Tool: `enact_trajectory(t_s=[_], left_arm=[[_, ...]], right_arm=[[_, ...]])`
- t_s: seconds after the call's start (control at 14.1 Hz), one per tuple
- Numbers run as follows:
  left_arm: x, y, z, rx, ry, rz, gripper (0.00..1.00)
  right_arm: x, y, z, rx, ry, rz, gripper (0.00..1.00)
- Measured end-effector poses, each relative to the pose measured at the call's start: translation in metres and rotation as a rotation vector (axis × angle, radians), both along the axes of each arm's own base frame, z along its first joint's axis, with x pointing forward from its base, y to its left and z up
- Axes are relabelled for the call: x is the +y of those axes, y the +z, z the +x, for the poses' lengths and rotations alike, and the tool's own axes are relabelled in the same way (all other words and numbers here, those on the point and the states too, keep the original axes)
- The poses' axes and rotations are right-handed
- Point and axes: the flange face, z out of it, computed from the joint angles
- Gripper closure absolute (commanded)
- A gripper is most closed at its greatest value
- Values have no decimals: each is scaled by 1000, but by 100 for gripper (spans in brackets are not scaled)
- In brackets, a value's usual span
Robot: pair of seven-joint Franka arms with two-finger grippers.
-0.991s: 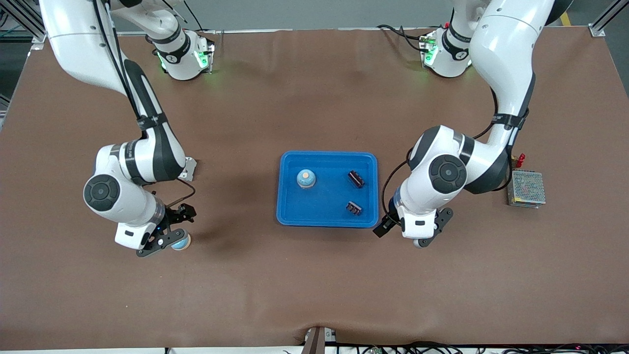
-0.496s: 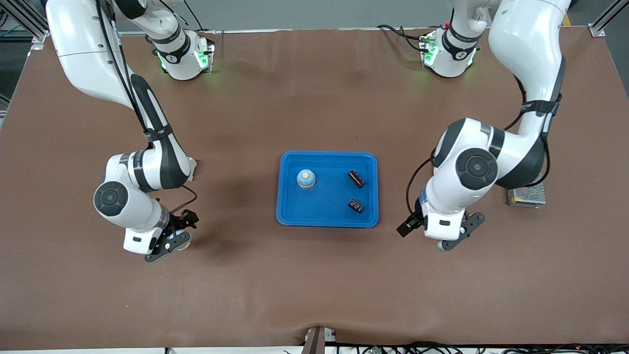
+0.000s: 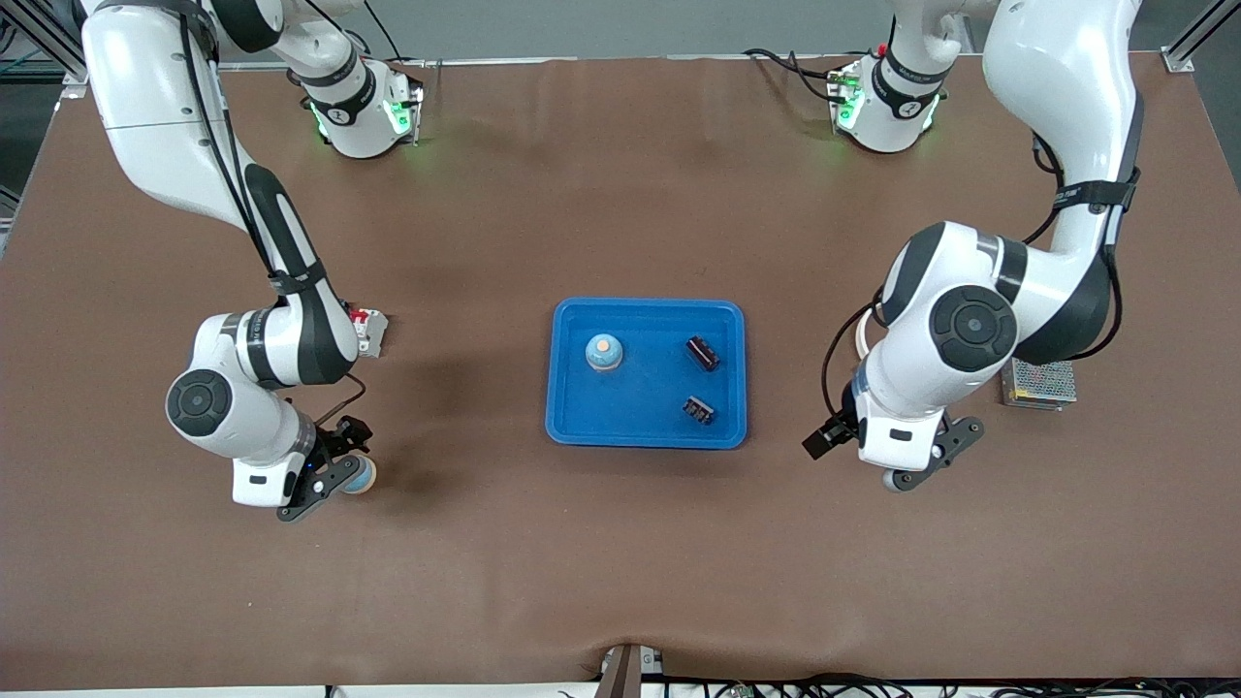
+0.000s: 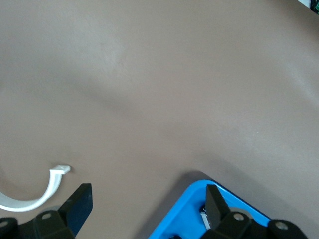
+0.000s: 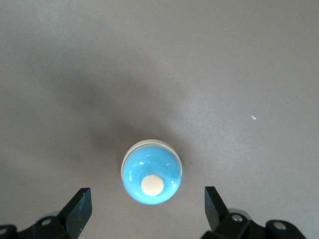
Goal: Place electrolytic capacitor and blue bell in tray
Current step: 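Grasp the second blue bell with the right gripper while the left gripper withdraws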
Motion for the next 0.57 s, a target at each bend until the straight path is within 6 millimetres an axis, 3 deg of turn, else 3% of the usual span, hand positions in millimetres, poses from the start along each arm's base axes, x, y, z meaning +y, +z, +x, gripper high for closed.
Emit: enact_trajectory(t_s=[0.35,0.57], left_arm=[[59,30,7,9,-106,19,0],[81,54,3,10,-170,30,0]], right_arm=[[4,-10,1,-10,33,3,0],[4,-22,0,-5,54,0,0]])
